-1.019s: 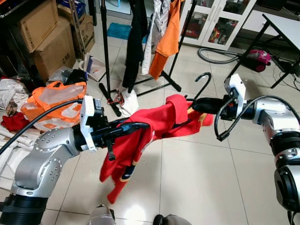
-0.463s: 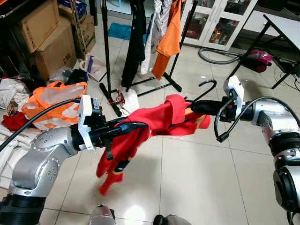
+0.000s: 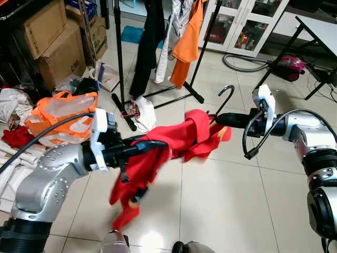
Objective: Hang hanger
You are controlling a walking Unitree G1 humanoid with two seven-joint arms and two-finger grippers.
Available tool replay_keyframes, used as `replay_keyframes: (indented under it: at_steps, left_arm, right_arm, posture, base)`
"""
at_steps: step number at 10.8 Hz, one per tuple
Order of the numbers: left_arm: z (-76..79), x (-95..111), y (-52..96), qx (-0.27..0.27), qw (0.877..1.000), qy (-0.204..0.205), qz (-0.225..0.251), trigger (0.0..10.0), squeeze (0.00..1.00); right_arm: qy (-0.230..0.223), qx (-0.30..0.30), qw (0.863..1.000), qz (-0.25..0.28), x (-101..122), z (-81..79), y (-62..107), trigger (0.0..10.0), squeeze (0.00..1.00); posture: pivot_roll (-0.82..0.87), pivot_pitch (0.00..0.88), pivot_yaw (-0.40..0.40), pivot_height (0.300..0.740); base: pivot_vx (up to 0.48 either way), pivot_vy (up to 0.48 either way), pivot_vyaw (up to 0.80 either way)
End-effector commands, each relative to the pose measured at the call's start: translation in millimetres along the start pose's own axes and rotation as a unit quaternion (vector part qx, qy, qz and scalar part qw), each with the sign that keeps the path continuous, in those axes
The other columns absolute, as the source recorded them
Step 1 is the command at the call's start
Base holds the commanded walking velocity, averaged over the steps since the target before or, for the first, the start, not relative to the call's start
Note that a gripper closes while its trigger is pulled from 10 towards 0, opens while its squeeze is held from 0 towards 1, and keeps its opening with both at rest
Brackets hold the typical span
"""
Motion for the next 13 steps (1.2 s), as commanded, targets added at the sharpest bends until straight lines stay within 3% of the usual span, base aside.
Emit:
replay_keyframes:
  at_steps: [1,6,7,8,13]
  left_arm:
    - [4.9,12.4,-9.5,-0.028,0.999,-0.026,0.018,10.0,0.0]
    - [4.9,12.2,-10.7,-0.025,0.999,-0.024,0.02,10.0,0.0]
    - [4.8,12.3,-11.0,-0.025,0.999,-0.024,0.02,10.0,0.0]
    - [4.7,12.3,-11.0,-0.024,0.999,-0.024,0.021,10.0,0.0]
    - [4.1,12.9,-12.1,-0.023,0.999,-0.024,0.023,10.0,0.0]
  right_arm:
    - [0.0,0.006,1.0,0.006,1.1,-1.0,3.6,0.0,0.0]
    - [-0.001,0.003,1.0,0.006,-0.9,-1.1,3.6,0.0,0.0]
    - [-0.003,-0.003,1.0,0.003,-1.7,-0.1,3.5,4.0,0.0]
    - [-0.006,-0.014,1.0,0.0,-1.8,1.7,4.4,10.0,1.0]
    - [0.021,-0.018,0.999,-0.023,1.6,2.7,10.9,10.0,1.0]
  posture:
    - [0.09,0.12,-0.15,0.74]
    - [0.08,0.127,-0.149,0.74]
    - [0.08,0.128,-0.149,0.74]
    - [0.08,0.128,-0.149,0.74]
    - [0.08,0.129,-0.152,0.74]
  base:
    - [0.0,0.0,0.0]
    - [0.0,0.0,0.0]
    - [0.0,0.0,0.0]
    - [0.0,0.0,0.0]
    - [0.0,0.0,0.0]
Point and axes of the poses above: a point about 5 cm out from each wrist's last joint towards the gripper, its own y axis pointing back from the gripper into the wrist, its own x axis along the axis of the wrist's last joint, z = x × y, the point moved 2 cm from there along -y, pointing out of the wrist towards the gripper, and after that the axes turned 12 degrees about -y, right-handed, at the moved point
